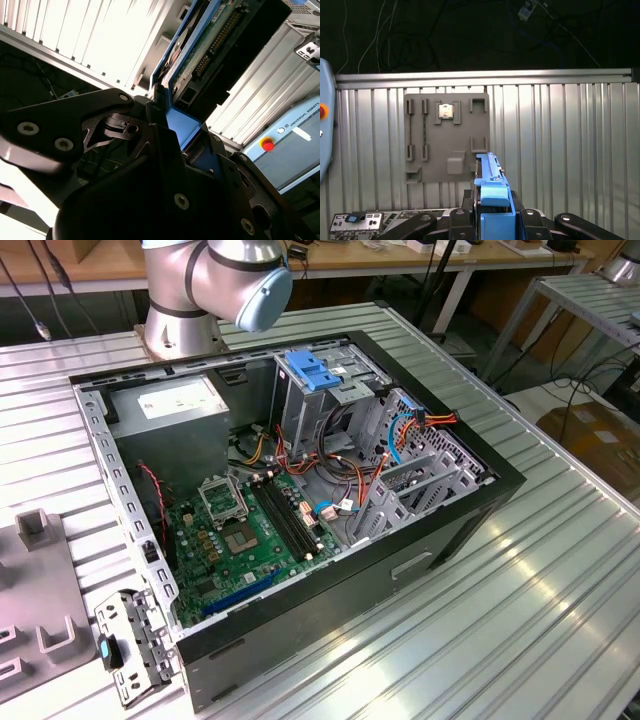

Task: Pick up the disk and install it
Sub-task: 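Pick up the disk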

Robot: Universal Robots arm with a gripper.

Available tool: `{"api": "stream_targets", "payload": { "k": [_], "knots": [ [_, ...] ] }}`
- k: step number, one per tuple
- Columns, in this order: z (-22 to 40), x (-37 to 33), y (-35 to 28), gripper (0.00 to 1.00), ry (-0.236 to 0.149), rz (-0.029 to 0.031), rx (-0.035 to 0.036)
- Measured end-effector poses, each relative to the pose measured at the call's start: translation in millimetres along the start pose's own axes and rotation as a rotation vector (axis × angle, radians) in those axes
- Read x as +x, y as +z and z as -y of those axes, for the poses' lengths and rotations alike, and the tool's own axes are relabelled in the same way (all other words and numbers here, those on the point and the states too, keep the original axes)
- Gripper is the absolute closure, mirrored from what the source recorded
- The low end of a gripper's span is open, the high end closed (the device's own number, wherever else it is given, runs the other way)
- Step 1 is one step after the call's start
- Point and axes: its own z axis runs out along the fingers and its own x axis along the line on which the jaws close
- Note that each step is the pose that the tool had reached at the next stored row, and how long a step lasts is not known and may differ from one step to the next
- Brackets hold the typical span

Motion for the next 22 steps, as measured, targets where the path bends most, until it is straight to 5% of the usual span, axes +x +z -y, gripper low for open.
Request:
{"api": "stream_targets", "payload": {
  "k": [22],
  "knots": [
    [26.0,-0.9,-0.2,0.63,0.0,0.0,0.0]
  ]
}}
